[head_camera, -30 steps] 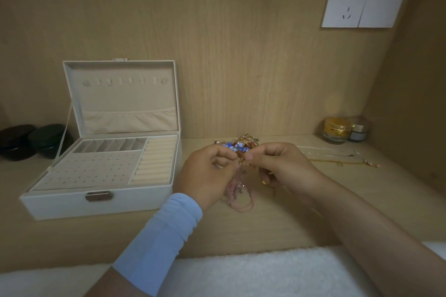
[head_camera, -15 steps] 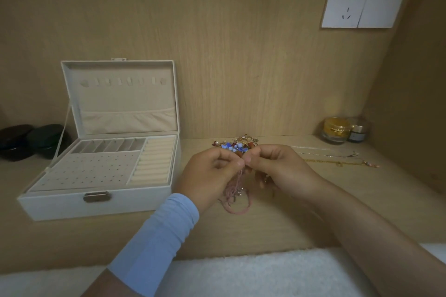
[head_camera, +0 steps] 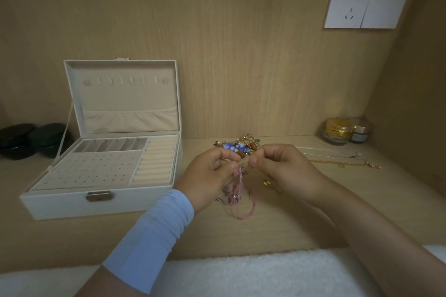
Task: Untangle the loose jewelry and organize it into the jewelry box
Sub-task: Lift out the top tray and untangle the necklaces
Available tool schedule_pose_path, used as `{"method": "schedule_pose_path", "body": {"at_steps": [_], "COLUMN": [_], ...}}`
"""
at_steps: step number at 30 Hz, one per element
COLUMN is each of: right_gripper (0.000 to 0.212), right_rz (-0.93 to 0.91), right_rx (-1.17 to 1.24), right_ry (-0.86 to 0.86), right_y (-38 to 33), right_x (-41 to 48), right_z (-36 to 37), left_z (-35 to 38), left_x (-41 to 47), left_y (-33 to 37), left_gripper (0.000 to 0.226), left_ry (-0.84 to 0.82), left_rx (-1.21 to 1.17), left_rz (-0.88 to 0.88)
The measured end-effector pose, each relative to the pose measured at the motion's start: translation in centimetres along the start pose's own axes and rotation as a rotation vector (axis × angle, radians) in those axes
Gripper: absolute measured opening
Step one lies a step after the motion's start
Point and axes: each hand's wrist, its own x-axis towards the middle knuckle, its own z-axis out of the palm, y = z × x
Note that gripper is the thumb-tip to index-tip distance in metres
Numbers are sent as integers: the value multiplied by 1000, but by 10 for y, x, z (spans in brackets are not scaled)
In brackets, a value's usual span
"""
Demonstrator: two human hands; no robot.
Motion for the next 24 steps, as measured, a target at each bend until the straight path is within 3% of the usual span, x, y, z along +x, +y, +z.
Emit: {"method": "schedule_pose_path", "body": {"at_steps": [8,14,18,21,24], "right_gripper": [19,22,20,21,22], "right_rz": [49,43,20,-18,-7], "right_rx": [51,225,168,137,120], "right_ry": [-219,-206,-171,-132,-98], "right_y": [2,1,-3,-4,-5], "right_x": [1,2,0,-2,-2], "right_z": [-2,-2,-6,-7,-9], "left_z": [0,4,3,3,0], "left_x": [0,0,-2,-2,-4], "left_y": [3,6,8,8,4], "left_gripper": [18,16,12,12,9], "left_ry": [8,-60,-131,-161,-241], "left_rx": [-109,-500,-664,-625,-366], "left_rz": [32,-100,-165,-191,-131]}}
